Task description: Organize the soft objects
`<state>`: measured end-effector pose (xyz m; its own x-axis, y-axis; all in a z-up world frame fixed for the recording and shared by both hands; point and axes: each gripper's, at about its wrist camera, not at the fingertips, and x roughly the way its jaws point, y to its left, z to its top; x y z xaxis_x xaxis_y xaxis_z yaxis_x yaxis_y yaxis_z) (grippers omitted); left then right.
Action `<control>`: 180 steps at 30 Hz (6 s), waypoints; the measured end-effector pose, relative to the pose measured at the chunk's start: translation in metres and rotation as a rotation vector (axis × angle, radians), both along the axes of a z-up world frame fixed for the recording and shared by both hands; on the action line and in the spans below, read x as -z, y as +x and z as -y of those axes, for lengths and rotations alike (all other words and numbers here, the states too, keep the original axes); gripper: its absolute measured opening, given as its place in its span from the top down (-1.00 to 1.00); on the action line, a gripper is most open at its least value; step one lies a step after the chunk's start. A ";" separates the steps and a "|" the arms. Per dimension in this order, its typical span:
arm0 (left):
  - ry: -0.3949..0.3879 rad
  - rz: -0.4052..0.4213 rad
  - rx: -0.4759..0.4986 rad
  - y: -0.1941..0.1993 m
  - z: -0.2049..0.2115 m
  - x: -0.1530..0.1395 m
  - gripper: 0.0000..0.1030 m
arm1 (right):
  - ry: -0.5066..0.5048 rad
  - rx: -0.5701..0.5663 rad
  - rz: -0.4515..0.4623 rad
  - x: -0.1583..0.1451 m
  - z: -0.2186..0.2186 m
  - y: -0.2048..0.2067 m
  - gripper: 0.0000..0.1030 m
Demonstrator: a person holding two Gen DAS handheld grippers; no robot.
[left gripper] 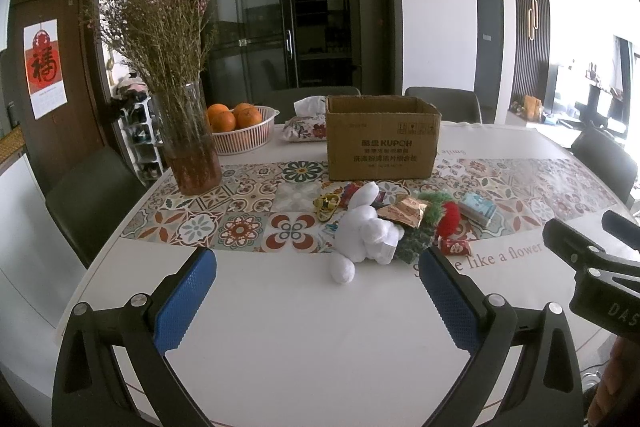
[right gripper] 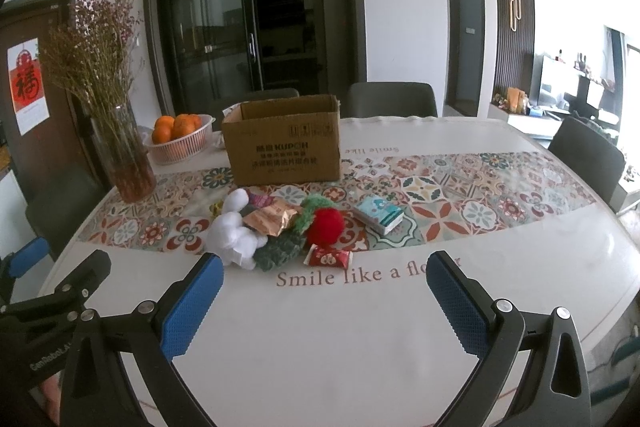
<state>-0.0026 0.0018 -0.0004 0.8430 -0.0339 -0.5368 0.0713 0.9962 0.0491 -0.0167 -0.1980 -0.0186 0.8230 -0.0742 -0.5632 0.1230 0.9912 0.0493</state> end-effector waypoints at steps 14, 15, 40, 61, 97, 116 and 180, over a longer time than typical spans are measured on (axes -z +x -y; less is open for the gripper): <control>0.000 -0.011 0.003 0.002 0.001 0.004 -1.00 | 0.006 0.001 -0.013 0.004 0.002 0.002 -0.99; 0.000 -0.014 0.003 0.003 0.001 0.005 -1.00 | 0.007 0.001 -0.018 0.005 0.003 0.003 -0.99; -0.020 -0.088 0.014 0.061 0.007 0.050 -1.00 | 0.030 0.018 -0.191 0.060 0.012 0.074 -0.99; 0.003 -0.248 0.204 0.149 0.038 0.110 -1.00 | 0.079 0.034 -0.336 0.126 0.024 0.145 -0.99; -0.061 -0.343 0.320 0.216 0.054 0.163 -0.75 | 0.093 0.057 -0.361 0.161 0.025 0.184 -0.21; -0.041 -0.313 0.265 0.187 0.058 0.146 -0.74 | 0.138 0.002 -0.351 0.159 0.033 0.175 -0.26; -0.059 -0.090 0.210 0.203 0.058 0.005 -0.73 | 0.089 -0.147 0.057 0.005 0.023 0.200 0.54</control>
